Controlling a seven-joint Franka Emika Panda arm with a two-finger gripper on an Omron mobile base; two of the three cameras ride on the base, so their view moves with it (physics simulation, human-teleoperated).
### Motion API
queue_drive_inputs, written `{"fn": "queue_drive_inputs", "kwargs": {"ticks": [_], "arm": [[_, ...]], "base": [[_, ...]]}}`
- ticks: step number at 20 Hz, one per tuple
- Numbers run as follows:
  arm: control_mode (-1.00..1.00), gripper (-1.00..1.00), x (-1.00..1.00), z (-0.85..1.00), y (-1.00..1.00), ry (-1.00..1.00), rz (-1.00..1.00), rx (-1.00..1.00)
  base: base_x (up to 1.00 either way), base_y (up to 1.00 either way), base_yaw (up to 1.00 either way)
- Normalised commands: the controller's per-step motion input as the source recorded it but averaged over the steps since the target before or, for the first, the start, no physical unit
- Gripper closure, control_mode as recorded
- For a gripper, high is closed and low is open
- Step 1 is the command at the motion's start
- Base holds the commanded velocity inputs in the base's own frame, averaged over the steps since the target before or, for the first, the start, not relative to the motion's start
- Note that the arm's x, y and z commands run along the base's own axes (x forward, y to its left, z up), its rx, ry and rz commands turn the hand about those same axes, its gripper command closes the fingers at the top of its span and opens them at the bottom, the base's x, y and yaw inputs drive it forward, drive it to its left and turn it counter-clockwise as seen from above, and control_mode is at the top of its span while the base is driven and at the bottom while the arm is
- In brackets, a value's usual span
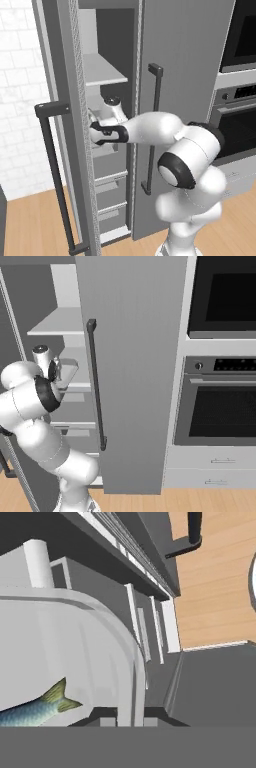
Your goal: Take the meat container that has the fish and place it on the second highest rack of the freezer. Then take the vegetable container that has the avocado and cucumber and place it on the highest rack of the freezer.
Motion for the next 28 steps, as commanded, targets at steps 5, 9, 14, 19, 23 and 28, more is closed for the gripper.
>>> {"fn": "queue_drive_inputs", "kwargs": {"ticks": [5, 9, 14, 19, 23, 28], "arm": [[-1.0, 1.0, 0.65, -0.15, 0.01, 0.0, 0.0, 0.0], [-1.0, 1.0, 0.62, -0.13, 0.02, 0.0, 0.0, 0.0], [-1.0, 1.0, 0.56, -0.16, 0.19, 0.0, 0.0, -0.01], [-1.0, -1.0, 0.52, -0.09, 0.28, -0.02, -0.01, -0.08], [-1.0, -1.0, 0.14, 0.0, 0.13, -0.1, -0.08, -0.07], [-1.0, -1.0, -0.37, 0.0, -0.04, -0.01, -0.17, 0.11]], "base": [[0.0, 0.0, 0.0], [0.0, 0.0, 0.0], [0.0, 0.0, 0.0], [0.0, 0.0, 0.0], [0.0, 0.0, 0.0], [0.0, 0.0, 0.0]]}}
